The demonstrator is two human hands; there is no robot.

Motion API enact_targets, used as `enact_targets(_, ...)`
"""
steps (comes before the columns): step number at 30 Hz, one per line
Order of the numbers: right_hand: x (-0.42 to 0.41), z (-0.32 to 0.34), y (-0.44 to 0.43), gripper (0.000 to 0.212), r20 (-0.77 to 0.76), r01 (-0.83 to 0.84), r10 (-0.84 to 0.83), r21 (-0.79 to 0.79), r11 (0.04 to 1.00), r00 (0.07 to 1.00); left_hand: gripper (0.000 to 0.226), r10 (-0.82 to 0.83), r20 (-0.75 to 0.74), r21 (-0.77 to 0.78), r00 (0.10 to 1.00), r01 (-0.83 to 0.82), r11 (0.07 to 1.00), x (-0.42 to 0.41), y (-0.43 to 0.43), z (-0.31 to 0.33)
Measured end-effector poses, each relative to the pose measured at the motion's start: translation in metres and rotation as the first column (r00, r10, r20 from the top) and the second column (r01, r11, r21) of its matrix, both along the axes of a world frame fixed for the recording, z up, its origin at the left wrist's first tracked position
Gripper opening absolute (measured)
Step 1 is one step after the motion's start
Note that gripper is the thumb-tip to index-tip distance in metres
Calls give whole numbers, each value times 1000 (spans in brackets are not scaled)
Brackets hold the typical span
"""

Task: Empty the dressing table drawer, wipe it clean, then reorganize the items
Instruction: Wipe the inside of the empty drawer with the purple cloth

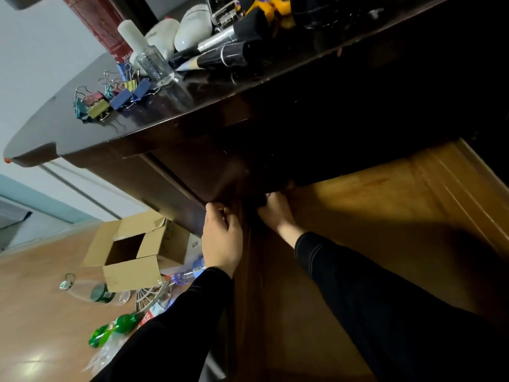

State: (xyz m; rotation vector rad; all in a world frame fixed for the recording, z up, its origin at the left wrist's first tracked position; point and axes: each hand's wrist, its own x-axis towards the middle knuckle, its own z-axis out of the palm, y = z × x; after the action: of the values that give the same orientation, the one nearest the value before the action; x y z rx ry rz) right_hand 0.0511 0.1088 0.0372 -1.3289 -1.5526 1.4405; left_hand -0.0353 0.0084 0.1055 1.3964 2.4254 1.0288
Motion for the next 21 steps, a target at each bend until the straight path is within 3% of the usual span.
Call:
enact_targets(6, 2, 1, -20, 37, 57, 6, -5, -14, 1000, 998, 8, -5, 71, 2, 997, 5, 1000, 0, -2, 3)
enact_targets(10, 1, 11, -20, 35, -83, 106, -123, -178, 978, 989, 8, -17, 83, 41, 996, 14, 999, 1, -2, 2)
enact_targets(15, -4, 13, -29, 30, -86, 68, -70, -29, 997, 994, 6, -14, 109, 65, 994, 6, 998, 1, -2, 1)
enact_targets(19, 12, -1, -24, 52, -5, -22, 21, -116, 993, 1000, 8, -10, 143, 71, 990, 0, 997, 0, -2, 0)
enact_targets(21, 11, 7, -19, 37, -89, 57, -66, -100, 993, 994, 9, -10, 151, 81, 989, -2, 997, -2, -2, -2)
